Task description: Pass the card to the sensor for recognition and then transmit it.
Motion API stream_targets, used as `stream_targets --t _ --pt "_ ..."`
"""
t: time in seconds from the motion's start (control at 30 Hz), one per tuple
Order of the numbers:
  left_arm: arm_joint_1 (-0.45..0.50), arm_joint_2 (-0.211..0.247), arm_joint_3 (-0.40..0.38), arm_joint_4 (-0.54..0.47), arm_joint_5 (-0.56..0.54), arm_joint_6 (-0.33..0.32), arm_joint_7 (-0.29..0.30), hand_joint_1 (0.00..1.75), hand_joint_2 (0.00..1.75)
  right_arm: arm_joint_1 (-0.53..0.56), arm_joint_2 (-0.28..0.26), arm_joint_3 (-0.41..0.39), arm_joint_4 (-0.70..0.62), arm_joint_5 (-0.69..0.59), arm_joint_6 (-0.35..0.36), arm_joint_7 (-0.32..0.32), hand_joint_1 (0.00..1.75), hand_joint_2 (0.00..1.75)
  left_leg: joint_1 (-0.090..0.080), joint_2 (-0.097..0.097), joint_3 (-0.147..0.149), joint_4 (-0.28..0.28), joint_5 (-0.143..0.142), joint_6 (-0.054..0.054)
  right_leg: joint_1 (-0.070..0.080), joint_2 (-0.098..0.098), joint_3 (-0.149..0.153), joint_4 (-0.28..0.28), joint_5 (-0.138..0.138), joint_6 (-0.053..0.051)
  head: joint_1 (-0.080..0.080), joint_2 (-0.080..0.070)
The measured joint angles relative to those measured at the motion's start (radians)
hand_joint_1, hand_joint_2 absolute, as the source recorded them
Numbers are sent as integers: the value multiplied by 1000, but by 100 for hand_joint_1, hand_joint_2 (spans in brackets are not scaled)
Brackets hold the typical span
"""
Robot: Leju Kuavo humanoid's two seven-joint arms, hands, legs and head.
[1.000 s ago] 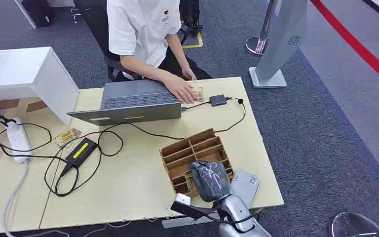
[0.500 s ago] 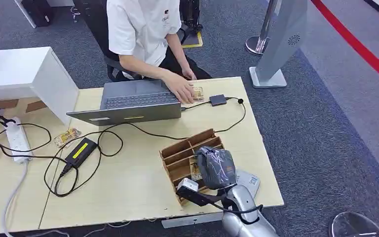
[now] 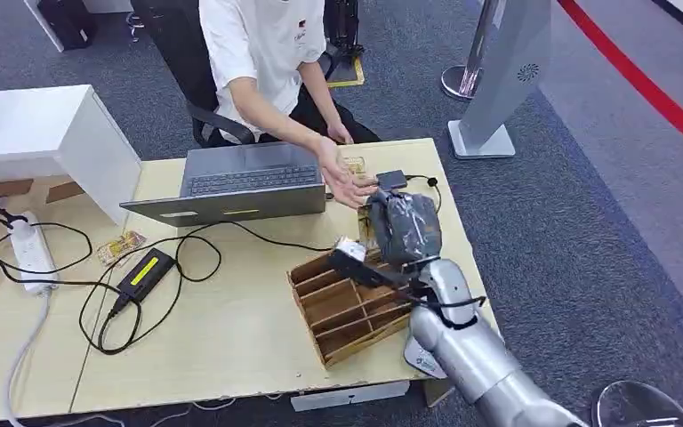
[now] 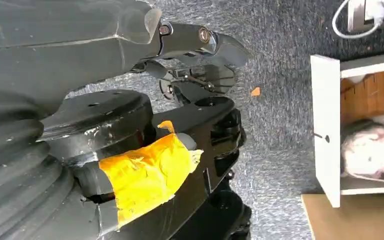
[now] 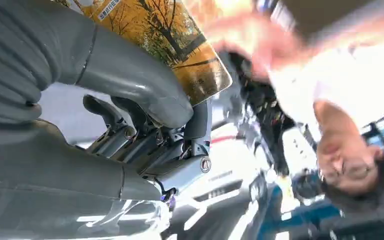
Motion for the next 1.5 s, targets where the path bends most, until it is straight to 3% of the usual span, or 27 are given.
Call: stream_targets --t 0.3,0.67,0.7,1.23,1.33,1.5 --pt "-7 0 -30 0 -29 -10 14 0 175 -292 0 -2 186 130 46 98 166 175 0 -1 0 0 0 -1 0 0 0 1 1 -1 0 0" --pt "-18 -2 -53 0 -47 -14 16 0 175 -390 31 6 294 147 67 123 166 175 1 -1 -1 0 0 -1 0 0 -1 1 1 -1 0 0" --pt "-18 -3 -53 0 -48 -15 16 0 175 -391 33 7 300 147 67 123 0 175 1 -1 -1 0 0 -1 0 0 0 1 1 -1 0 0" --pt "-22 -5 -69 0 -50 -26 -6 0 175 -392 23 16 344 162 64 122 0 175 0 -1 -1 0 0 -1 0 0 -1 0 1 -1 0 0" --pt "-20 -5 -68 0 -44 -26 -6 0 175 -395 -24 11 343 187 69 140 0 175 0 -2 -1 1 0 -1 0 -1 -1 0 1 -1 0 0" --pt "-10 -3 -68 0 -30 -27 -6 0 175 -425 -217 -30 334 240 116 153 0 175 0 -10 -4 5 0 0 0 -8 0 -1 0 1 0 0"
